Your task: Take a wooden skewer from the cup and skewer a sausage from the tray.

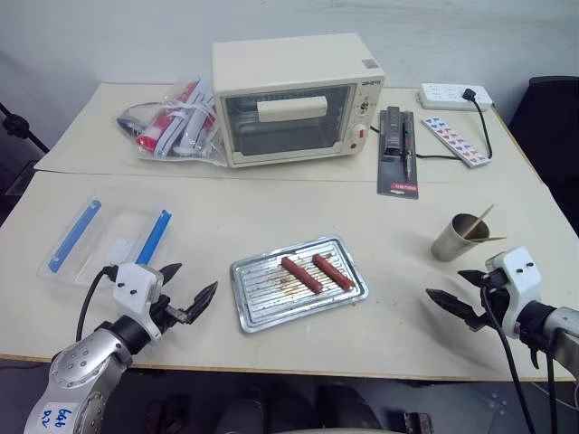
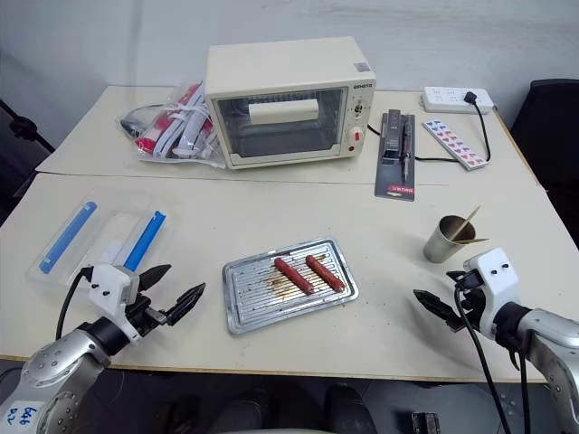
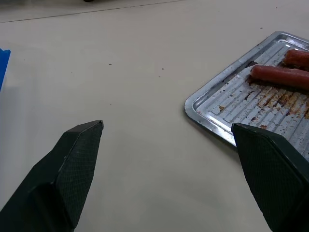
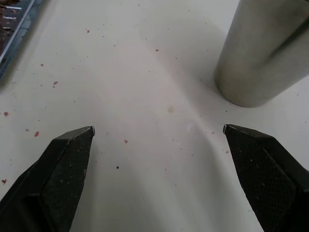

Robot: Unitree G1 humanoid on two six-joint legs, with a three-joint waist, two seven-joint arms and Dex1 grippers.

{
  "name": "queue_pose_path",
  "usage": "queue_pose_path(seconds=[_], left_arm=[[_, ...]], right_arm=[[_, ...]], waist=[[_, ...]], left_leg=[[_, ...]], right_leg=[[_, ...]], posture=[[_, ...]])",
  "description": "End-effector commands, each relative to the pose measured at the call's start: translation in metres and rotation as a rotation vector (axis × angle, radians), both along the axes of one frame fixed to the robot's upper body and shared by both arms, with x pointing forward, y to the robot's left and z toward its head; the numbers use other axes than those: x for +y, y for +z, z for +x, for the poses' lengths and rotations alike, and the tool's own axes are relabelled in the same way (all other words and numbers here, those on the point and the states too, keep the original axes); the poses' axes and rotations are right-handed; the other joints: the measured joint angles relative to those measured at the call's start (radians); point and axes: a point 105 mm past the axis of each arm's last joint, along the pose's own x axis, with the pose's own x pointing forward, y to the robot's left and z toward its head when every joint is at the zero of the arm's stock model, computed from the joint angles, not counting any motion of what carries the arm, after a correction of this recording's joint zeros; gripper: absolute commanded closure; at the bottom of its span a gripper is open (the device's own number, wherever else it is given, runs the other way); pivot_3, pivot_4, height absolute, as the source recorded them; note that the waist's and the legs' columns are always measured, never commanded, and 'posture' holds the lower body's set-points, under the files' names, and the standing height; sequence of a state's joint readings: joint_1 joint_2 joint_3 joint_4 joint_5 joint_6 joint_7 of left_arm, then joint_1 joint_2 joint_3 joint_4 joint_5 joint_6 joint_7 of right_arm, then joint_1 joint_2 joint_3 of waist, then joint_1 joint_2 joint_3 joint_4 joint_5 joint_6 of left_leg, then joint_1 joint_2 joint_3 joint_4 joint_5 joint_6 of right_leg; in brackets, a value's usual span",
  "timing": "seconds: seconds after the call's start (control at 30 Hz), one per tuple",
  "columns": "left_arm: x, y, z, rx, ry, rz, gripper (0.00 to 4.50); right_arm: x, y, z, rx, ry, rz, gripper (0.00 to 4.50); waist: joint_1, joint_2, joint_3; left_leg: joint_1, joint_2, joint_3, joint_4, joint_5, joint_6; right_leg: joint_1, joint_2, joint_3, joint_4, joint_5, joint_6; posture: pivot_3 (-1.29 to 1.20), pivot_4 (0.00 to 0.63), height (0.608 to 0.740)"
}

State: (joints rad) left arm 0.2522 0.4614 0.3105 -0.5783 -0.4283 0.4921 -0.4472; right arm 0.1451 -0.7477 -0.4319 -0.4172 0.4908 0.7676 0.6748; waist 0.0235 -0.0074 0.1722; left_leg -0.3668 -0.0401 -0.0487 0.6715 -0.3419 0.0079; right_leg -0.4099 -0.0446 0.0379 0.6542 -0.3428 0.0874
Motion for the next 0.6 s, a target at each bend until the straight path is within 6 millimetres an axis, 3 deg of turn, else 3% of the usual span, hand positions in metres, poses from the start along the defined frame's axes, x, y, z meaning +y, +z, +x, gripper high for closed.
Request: queue_pose_path(seconds=[0.03,0.33,0.43,0.6], left_arm=[[-0.004,0.008,0.002,-0.034,-0.028,0.012,0.00],[-0.022,0.026,0.008,-0.047,-0.182,-0.049,0.00],[-0.051,0.054,0.004,-0.047,-0.482,-0.075,0.00],[-0.074,0.079,0.001,-0.018,-0.785,-0.042,0.00]], right_arm=[[-0.001,0.008,0.000,-0.053,-0.045,-0.009,0.03],[-0.036,0.034,0.000,-0.208,-0.325,0.082,0.03],[-0.040,0.057,0.005,-0.308,-0.381,0.126,0.03],[-0.042,0.066,0.019,-0.348,-0.421,0.174,0.03]], waist=[[0.000,0.000,0.000],[-0.001,0.000,0.000],[-0.001,0.000,0.000],[-0.007,0.001,0.000]], left_leg=[[0.000,0.000,0.000,0.000,0.000,0.000],[0.000,0.000,0.000,0.000,0.000,0.000],[-0.001,0.000,-0.001,0.001,0.000,-0.001],[0.000,0.000,0.000,-0.001,0.001,-0.001]], right_leg=[[0.000,0.000,0.000,0.000,0.000,0.000],[0.000,0.000,0.000,0.000,0.000,0.000],[-0.001,0.000,-0.001,0.001,0.000,0.000],[-0.001,0.000,0.000,0.001,0.000,0.000]], posture=[[0.00,0.150,0.740],[0.00,0.150,0.740],[0.00,0.150,0.740],[0.00,0.150,0.740]])
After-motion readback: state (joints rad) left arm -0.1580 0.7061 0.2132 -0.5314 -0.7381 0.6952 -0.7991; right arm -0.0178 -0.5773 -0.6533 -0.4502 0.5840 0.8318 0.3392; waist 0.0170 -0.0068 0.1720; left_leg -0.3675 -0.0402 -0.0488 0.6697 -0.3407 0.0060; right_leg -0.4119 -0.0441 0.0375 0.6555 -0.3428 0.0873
